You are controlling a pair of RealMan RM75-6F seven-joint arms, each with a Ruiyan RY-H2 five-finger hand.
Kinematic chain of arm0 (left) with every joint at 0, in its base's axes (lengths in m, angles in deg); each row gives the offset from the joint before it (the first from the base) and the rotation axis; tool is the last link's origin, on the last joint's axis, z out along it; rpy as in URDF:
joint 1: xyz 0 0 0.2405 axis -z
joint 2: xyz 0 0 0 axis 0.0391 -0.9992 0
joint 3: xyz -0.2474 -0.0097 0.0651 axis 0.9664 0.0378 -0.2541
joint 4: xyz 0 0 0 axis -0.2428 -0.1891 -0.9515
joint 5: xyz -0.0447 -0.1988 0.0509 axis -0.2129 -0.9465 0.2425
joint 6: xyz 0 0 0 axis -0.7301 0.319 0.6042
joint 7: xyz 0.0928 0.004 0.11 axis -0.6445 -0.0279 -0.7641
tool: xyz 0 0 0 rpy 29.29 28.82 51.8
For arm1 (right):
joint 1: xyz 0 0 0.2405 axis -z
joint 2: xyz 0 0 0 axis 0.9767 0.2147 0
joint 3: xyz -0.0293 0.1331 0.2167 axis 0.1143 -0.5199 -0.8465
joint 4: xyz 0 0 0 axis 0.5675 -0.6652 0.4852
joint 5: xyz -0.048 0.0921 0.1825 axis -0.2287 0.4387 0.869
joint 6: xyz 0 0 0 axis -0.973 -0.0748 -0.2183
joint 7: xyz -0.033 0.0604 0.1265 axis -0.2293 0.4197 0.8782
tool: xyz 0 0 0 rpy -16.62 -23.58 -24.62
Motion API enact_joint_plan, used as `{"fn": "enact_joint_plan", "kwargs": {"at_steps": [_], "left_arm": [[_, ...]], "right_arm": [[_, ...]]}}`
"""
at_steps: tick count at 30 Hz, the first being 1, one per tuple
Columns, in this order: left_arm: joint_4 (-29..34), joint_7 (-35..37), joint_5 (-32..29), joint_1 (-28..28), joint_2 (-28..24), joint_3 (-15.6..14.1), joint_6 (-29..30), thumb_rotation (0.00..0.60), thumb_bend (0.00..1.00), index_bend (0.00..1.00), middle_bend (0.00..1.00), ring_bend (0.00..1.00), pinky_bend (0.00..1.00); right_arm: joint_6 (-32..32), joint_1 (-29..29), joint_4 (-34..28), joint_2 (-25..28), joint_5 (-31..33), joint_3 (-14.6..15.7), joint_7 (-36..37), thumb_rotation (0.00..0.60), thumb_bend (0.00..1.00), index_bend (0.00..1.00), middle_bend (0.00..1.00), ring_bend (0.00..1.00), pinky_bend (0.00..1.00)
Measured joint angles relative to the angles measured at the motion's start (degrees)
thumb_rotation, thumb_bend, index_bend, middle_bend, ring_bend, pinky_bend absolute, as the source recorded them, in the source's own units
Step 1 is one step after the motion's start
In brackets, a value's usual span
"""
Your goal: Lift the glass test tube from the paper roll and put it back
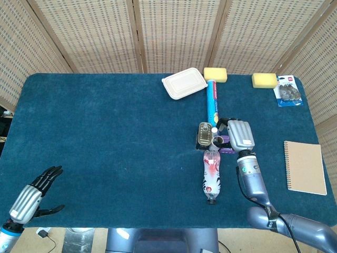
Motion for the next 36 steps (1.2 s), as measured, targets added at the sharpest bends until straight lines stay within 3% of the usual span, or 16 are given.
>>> {"fn": "enact_joint_plan", "kwargs": {"at_steps": [36], "left_arm": [[0.0,0.5,0.0,0.0,-0.1,0.1,-0.1,0.600,0.06,0.00,0.05,0.04,0.21]], "right_arm": [[-1.1,-0.6,1.1,-2.9,0.4,0.5,-0.1,0.600,0.19,0.58,0.61,0.55,0.46]]}}
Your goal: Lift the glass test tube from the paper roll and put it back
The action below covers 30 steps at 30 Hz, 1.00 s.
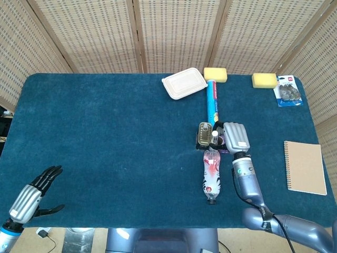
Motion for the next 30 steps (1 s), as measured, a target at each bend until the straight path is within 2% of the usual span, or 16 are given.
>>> {"fn": "enact_joint_plan", "kwargs": {"at_steps": [8,17,30], "left_arm": [[-0.1,0.1,0.0,0.0,0.1,0.0,0.0,0.600,0.06,0.00,0.05,0.04,0.21],[0.0,-0.1,0.0,0.0,0.0,0.0,-0.1,0.600,0.06,0.00,0.05,0.04,0.21],[-0.2,0.1,0.0,0.0,0.1,-0.1,-0.1,0.600,0.06,0.00,0.05,0.04,0.21]], "right_arm": [[-0.3,-0.1,0.3,-0.2,-0.1,0.1,-0.5,0.600,0.20,0.62,0.64,0.58,0.48],[-0.4,-0.1,0.5,-0.5,-0.1,0.2,-1.1,0.600,0.21,0.66,0.70,0.66,0.49],[-1.3,-0.3,0.6,-1.2,-0.8,0.3,-1.9,0.600,0.22,0.69,0.74,0.73,0.56]]}}
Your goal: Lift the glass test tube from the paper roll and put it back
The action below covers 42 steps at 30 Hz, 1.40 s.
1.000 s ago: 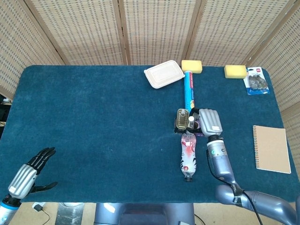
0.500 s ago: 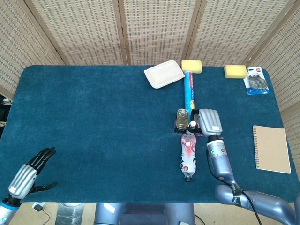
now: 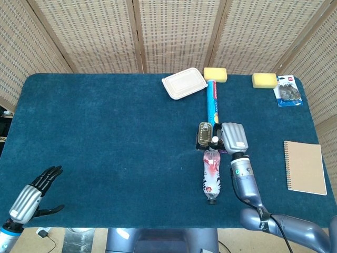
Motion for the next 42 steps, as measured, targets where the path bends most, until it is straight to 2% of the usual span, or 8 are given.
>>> {"fn": "enact_joint_plan", "kwargs": {"at_steps": [7,33,42], "left_arm": [[0.2,0.0,0.1,0.1,0.0,0.0,-0.1,0.600,0.06,0.00,0.05,0.04,0.21],[0.1,0.0,0.0,0.1,-0.1,-0.1,-0.3,0.600,0.06,0.00,0.05,0.04,0.21],[0.0,0.1,-0.1,0.1,-0.1,-0.1,-0.5,0.600,0.06,0.00,0.05,0.04,0.21]], "right_arm": [[-0.5,0.1,0.2,-0.1,-0.6,0.0,0.0,0.600,0.23,0.71,0.77,0.78,0.62],[-0.8,0.0,1.8,-1.8,-2.4,-0.5,2.2,0.600,0.26,0.77,0.85,0.88,0.69],[-1.0,0.0,2.0,-2.2,-3.3,-0.6,2.4,0.600,0.27,0.77,0.85,0.89,0.69]]}}
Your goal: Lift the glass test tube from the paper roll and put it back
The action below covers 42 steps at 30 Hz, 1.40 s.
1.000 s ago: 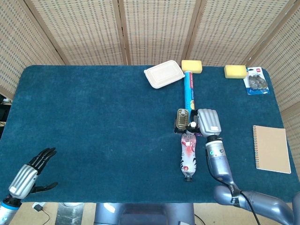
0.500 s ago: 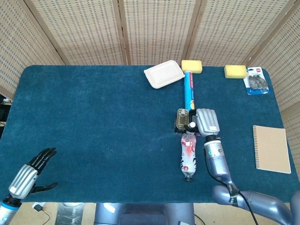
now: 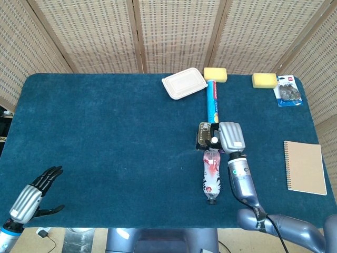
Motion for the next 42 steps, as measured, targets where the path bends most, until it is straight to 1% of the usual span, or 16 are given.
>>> {"fn": "enact_joint_plan", "kwargs": {"at_steps": [16,23,27,34,42], "left_arm": [[-0.5,0.6,0.2,-0.1,0.2,0.0,0.6,0.600,0.06,0.00,0.05,0.04,0.21],[-0.5,0.7,0.2,-0.2,0.2,0.0,0.6,0.600,0.06,0.00,0.05,0.04,0.21],[-0.4,0.7,0.2,-0.1,0.2,-0.1,0.5,0.600,0.06,0.00,0.05,0.04,0.21],[-0.3,0.6,0.5,-0.1,0.1,-0.3,0.5,0.600,0.06,0.00,0.05,0.04,0.21],[-0.1,0.5,0.5,0.0,0.0,-0.3,0.7,0.600,0.06,0.00,0.05,0.04,0.21]], "right_arm": [[-2.0,0.3,-4.1,0.9,-0.9,-0.9,-1.0,0.600,0.28,0.79,0.87,0.91,0.70],[-2.2,0.3,-4.9,1.1,-1.2,-1.2,-1.0,0.600,0.28,0.79,0.87,0.91,0.70],[-2.8,0.1,-5.5,1.2,-1.6,-1.3,-2.1,0.600,0.28,0.79,0.87,0.91,0.70],[-4.1,-0.1,-9.3,2.4,-1.4,-2.0,-4.7,0.600,0.28,0.79,0.87,0.91,0.70],[-5.7,-0.7,-12.2,3.5,-1.4,-2.9,-7.9,0.600,0.28,0.79,0.87,0.91,0.70]]}}
